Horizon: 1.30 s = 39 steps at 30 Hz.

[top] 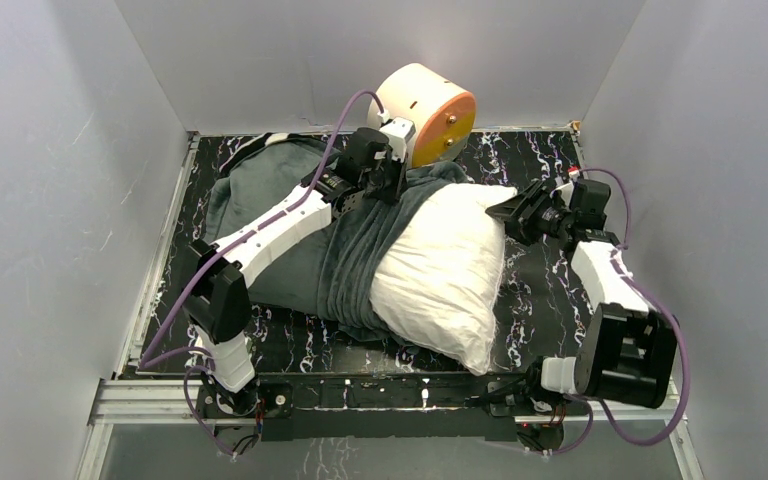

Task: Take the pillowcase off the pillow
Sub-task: Remove the pillow from the pillowcase.

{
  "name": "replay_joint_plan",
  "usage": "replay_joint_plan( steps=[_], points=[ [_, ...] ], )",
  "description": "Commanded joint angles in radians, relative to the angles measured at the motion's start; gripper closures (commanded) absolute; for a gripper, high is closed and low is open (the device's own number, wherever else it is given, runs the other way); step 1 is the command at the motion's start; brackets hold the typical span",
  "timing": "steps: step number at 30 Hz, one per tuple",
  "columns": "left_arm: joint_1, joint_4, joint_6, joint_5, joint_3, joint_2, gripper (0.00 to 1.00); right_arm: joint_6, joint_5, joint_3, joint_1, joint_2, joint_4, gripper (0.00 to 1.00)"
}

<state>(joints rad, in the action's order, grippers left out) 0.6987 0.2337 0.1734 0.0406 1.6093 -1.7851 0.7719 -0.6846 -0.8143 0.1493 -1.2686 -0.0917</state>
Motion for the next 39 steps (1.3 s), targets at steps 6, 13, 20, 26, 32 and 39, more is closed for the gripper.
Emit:
replay_joint_plan(
  steps=[6,13,20,26,32,39],
  points=[
    [0.008,0.009,-0.017,-0.085,-0.007,0.132,1.00,-0.008,0.131,-0.013,0.001,0.005,0.011,1.00],
    [-0.031,0.193,0.043,-0.513,0.118,0.116,1.00,-0.032,0.256,0.055,0.027,0.140,-0.018,1.00],
    [-0.045,0.194,0.027,-0.271,0.173,0.061,0.87,-0.093,0.034,0.060,0.026,0.151,0.034,1.00],
    [-0.045,0.248,-0.045,0.035,0.345,-0.085,0.18,-0.164,-0.026,0.025,0.004,0.181,0.013,1.00],
    [-0.047,0.565,-0.102,0.057,0.897,-0.406,0.02,-0.205,-0.026,0.001,-0.036,0.204,0.004,1.00],
    [-0.096,0.464,-0.087,0.305,0.705,-0.390,0.02,-0.242,0.032,-0.008,-0.042,0.282,0.015,1.00]
  ],
)
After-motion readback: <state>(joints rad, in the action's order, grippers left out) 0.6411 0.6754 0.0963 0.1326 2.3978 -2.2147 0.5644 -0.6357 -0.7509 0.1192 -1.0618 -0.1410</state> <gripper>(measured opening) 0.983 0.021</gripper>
